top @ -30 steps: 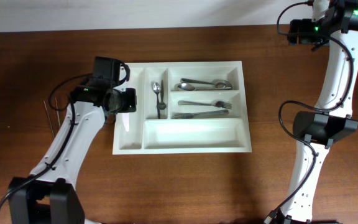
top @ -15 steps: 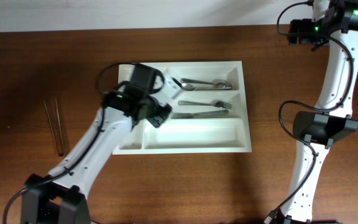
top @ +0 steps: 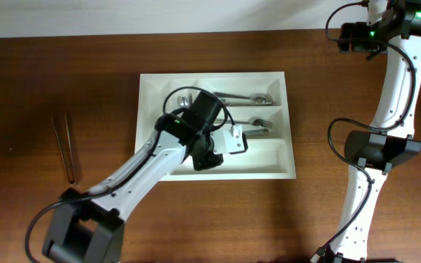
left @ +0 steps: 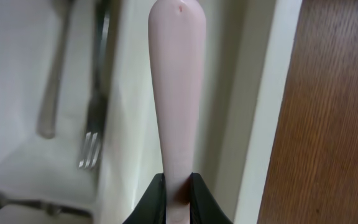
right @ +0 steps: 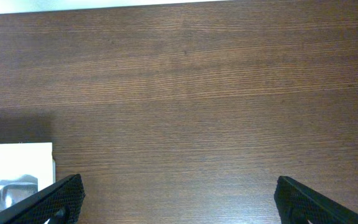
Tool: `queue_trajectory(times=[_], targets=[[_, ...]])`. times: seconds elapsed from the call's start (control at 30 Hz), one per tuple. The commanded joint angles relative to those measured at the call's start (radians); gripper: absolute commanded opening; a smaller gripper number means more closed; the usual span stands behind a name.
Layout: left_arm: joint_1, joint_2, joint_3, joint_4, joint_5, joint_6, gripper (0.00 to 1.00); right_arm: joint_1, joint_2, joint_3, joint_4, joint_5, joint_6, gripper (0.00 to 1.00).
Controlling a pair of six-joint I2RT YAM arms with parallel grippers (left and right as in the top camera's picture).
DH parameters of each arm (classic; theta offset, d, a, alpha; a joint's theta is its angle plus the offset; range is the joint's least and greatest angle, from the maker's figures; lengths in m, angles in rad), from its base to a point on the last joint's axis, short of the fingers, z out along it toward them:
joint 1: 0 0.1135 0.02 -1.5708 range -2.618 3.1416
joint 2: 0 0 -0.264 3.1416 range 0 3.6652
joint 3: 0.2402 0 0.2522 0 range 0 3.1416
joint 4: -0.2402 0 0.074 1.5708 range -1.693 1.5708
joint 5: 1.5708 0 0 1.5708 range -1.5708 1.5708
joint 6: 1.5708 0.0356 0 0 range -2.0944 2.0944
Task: Pack container
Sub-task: 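Lay the pink knife into the tray's bottom compartment with the left gripper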
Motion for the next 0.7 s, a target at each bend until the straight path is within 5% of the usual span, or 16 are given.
queue_trajectory(times=[0.0, 0.07, 0.17, 0.27, 0.47, 0.67], targets=[[-0.005, 0.014, 0.017, -0.005, 0.022, 0.041, 0.02, 0.002, -0.018, 0.008, 0.0, 0.009, 0.008, 0.99], [-0.005, 0.014, 0.017, -0.003, 0.021, 0.041, 0.11, 0.002, -0.018, 0.008, 0.0, 0.009, 0.008, 0.99], [-0.005, 0.014, 0.018, -0.003, 0.021, 0.031, 0.72, 0.003, -0.018, 0.008, 0.0, 0.009, 0.008, 0.99], [0.001, 0.013, 0.033, 0.001, 0.008, -0.025, 0.93, 0.002, -0.018, 0.008, 0.0, 0.009, 0.008, 0.99], [0.09, -0.006, 0.146, -0.037, -0.117, -0.293, 0.96, 0.002, -0.018, 0.008, 0.0, 0.009, 0.008, 0.99], [0.294, -0.046, 0.294, -0.251, -0.273, -0.641, 0.93, 0.002, -0.018, 0.008, 0.0, 0.009, 0.008, 0.99]])
